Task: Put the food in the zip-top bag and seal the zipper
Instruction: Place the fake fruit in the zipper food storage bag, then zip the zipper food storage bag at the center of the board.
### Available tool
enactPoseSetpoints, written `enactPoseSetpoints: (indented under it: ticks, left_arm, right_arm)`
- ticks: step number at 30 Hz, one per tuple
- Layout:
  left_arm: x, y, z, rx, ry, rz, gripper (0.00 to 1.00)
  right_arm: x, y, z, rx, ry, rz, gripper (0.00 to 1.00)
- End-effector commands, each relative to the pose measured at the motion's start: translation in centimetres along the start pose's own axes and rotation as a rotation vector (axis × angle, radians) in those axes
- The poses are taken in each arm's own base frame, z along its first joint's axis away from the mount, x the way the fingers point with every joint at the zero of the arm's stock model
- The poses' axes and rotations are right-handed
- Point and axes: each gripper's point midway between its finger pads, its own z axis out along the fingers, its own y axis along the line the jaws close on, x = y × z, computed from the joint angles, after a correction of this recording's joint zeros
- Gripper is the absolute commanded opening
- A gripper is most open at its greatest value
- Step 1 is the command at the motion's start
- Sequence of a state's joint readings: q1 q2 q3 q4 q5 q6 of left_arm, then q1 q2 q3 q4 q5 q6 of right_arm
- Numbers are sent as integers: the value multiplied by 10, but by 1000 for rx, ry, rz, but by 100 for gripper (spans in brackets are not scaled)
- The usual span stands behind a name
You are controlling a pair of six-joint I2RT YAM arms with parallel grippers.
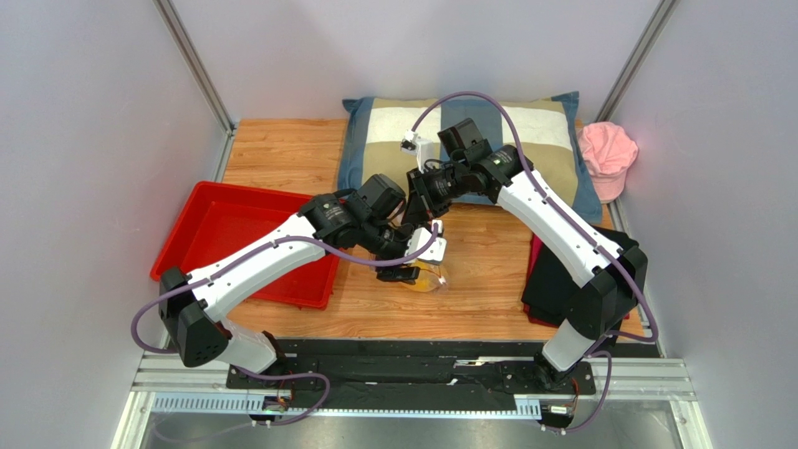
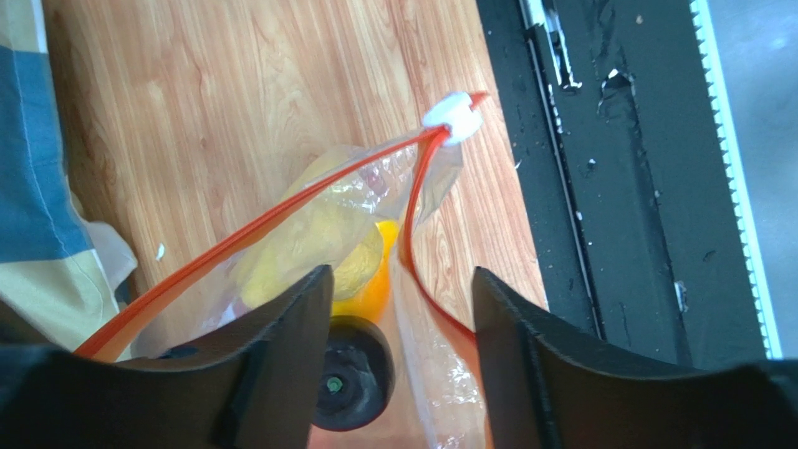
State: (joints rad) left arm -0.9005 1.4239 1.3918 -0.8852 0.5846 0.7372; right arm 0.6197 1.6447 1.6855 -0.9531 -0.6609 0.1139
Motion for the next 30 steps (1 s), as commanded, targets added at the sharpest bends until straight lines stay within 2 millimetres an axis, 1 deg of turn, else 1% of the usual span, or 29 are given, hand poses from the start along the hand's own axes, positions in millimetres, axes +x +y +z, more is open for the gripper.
enactPoseSetpoints:
  ticks: [1,3,4,5,6,7,8,9,10,11,12,13,14,16,17,18,19,20,21,22,23,24,25,26,27,28,29,30]
  left_arm:
    - [-1,6,7,-29,-3,10,54]
    - [-5,8,7,-41,-20,-2,42]
    - [-7,7,7,-35,-30,-10,28]
    - [-10,6,7,-30,-41,-31,20]
    - [-13,6,7,-30,-55,-35,13]
    - [-15,4,7,-22,-67,-44,5]
    - [-17,4,7,-24,-77,-58,1]
    - [-18,4,8,-29,-86,-58,0]
    - [-18,5,8,-36,-90,-64,0]
    - [-19,5,7,-41,-97,-76,0]
    - [-19,6,9,-49,-103,-80,0]
    - [-19,7,9,-55,-106,-84,0]
    - [-19,9,9,-68,-108,-98,0]
    - [-18,18,9,-104,-122,-141,0]
    - [-18,21,9,-109,-132,-164,0]
    - [-23,28,7,-122,-157,-178,0]
    - [-24,30,9,-110,-173,-236,0]
    - [-24,36,6,-118,-186,-265,0]
    - [-31,44,3,-130,-213,-277,0]
    - [-35,45,4,-103,-235,-310,0]
    - [-39,47,3,-100,-250,-318,0]
    - [-47,55,-2,-114,-276,-317,0]
    - [-50,57,-1,-106,-290,-340,0]
    - [-58,63,-4,-112,-312,-334,0]
    - [-61,66,-6,-116,-323,-338,0]
    - [-61,69,-5,-109,-329,-369,0]
    - [-67,75,-8,-117,-348,-371,0]
    - [-66,81,-11,-123,-357,-390,0]
  right_arm:
    - [-19,13,-7,-25,-52,-74,0]
    - [-20,14,-5,-28,-52,-81,0]
    - [-20,13,-4,-26,-50,-81,2]
    - [-24,14,-5,-25,-60,-84,8]
    - [-27,12,-6,-7,-71,-87,26]
    - [-29,12,-7,-4,-77,-102,37]
    - [-36,11,-13,9,-100,-121,47]
    - [-41,7,-17,45,-119,-131,62]
    - [-45,4,-22,65,-134,-138,68]
    - [-50,2,-29,85,-159,-143,71]
    - [-58,-8,-42,128,-194,-136,75]
    - [-62,-13,-49,151,-214,-136,76]
    - [-69,-17,-70,186,-270,-153,77]
    - [-65,-32,-84,249,-306,-162,80]
    - [-71,-39,-100,287,-363,-187,82]
    - [-57,-45,-109,329,-376,-209,85]
    - [-54,-47,-118,357,-404,-225,88]
    - [-56,-54,-131,396,-459,-239,94]
    - [-50,-47,-149,435,-518,-255,95]
    - [-31,-60,-142,448,-501,-227,96]
    - [-26,-64,-146,461,-527,-227,96]
    - [-17,-60,-148,458,-541,-236,96]
    - [4,-58,-145,453,-539,-240,96]
    - [10,-53,-147,442,-561,-264,95]
    - [18,-47,-147,425,-573,-281,95]
    - [34,-44,-147,421,-589,-300,95]
    - [42,-41,-146,412,-581,-315,95]
    - [50,-38,-144,404,-559,-361,95]
